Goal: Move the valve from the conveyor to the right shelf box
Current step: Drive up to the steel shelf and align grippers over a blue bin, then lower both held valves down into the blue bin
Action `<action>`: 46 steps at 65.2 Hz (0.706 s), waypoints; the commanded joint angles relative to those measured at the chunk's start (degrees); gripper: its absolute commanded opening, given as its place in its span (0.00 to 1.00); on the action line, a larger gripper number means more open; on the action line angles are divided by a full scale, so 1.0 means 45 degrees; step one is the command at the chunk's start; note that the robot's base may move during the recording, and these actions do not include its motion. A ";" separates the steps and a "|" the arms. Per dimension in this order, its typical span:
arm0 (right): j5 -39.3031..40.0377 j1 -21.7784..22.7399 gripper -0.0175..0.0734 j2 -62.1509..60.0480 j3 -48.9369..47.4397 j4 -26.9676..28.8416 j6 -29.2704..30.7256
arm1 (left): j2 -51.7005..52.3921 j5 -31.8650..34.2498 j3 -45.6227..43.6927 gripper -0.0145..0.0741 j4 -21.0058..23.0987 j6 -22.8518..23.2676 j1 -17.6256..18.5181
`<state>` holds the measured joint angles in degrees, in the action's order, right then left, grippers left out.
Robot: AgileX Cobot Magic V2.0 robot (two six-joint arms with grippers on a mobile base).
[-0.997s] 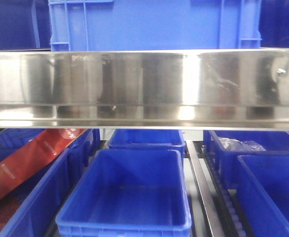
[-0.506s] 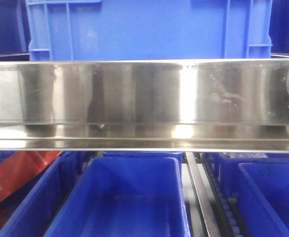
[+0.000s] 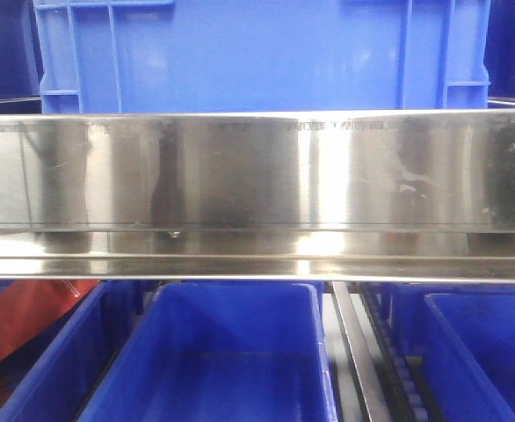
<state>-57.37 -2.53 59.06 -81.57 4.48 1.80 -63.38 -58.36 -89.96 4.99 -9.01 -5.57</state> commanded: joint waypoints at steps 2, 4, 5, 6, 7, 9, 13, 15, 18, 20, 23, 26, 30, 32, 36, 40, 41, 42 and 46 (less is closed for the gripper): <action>0.0937 0.0009 0.02 -0.0180 -0.0208 -0.0058 0.0036 | 0.0157 0.0625 -0.0139 0.04 0.0079 0.0039 0.0063; 0.0937 0.0009 0.02 -0.0180 -0.0208 -0.0058 0.0036 | 0.0157 0.0625 -0.0139 0.04 0.0079 0.0039 0.0063; 0.0937 0.0009 0.02 -0.0180 -0.0208 -0.0058 0.0036 | 0.0157 0.0625 -0.0139 0.04 0.0079 0.0039 0.0063; 0.0937 0.0009 0.02 -0.0180 -0.0208 -0.0058 0.0036 | 0.0157 0.0625 -0.0139 0.04 0.0079 0.0039 0.0063; 0.0937 0.0009 0.02 -0.0180 -0.0208 -0.0058 0.0036 | 0.0157 0.0625 -0.0139 0.04 0.0079 0.0039 0.0063; 0.0937 0.0009 0.02 -0.0180 -0.0208 -0.0058 0.0036 | 0.0157 0.0625 -0.0139 0.04 0.0079 0.0039 0.0063; 0.0937 0.0009 0.02 -0.0180 -0.0208 -0.0058 0.0036 | 0.0157 0.0625 -0.0139 0.04 0.0079 0.0039 0.0063; 0.0937 0.0009 0.02 -0.0180 -0.0208 -0.0058 0.0036 | 0.0157 0.0625 -0.0139 0.04 0.0079 0.0039 0.0063; 0.0937 0.0009 0.02 -0.0180 -0.0208 -0.0058 0.0036 | 0.0157 0.0625 -0.0139 0.04 0.0079 0.0039 0.0063; 0.0937 0.0009 0.02 -0.0180 -0.0208 -0.0058 0.0036 | 0.0157 0.0625 -0.0139 0.04 0.0079 0.0039 0.0063; 0.0937 0.0009 0.02 -0.0180 -0.0208 -0.0058 0.0036 | 0.0157 0.0625 -0.0139 0.04 0.0079 0.0039 0.0063; 0.0937 0.0009 0.02 -0.0180 -0.0208 -0.0058 0.0036 | 0.0157 0.0625 -0.0139 0.04 0.0079 0.0039 0.0063; 0.0937 0.0009 0.02 -0.0180 -0.0208 -0.0058 0.0036 | 0.0157 0.0625 -0.0139 0.04 0.0079 0.0039 0.0063; 0.0937 0.0009 0.02 -0.0180 -0.0208 -0.0058 0.0036 | 0.0157 0.0625 -0.0139 0.04 0.0079 0.0039 0.0063; 0.0937 0.0009 0.02 -0.0180 -0.0208 -0.0058 0.0036 | 0.0157 0.0625 -0.0139 0.04 0.0079 0.0039 0.0063; 0.0937 0.0009 0.02 -0.0180 -0.0208 -0.0058 0.0036 | 0.0157 0.0625 -0.0139 0.04 0.0079 0.0039 0.0063; 0.0937 0.0009 0.02 -0.0180 -0.0208 -0.0058 0.0036 | 0.0157 0.0625 -0.0139 0.04 0.0079 0.0039 0.0063; 0.0937 0.0009 0.02 -0.0180 -0.0208 -0.0058 0.0036 | 0.0157 0.0625 -0.0139 0.04 0.0079 0.0039 0.0063; 0.0937 0.0009 0.02 -0.0180 -0.0208 -0.0058 0.0036 | 0.0157 0.0625 -0.0139 0.04 0.0079 0.0039 0.0063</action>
<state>-57.37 -2.53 59.06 -81.57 4.48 1.80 -63.38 -58.36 -89.96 4.99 -9.01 -5.57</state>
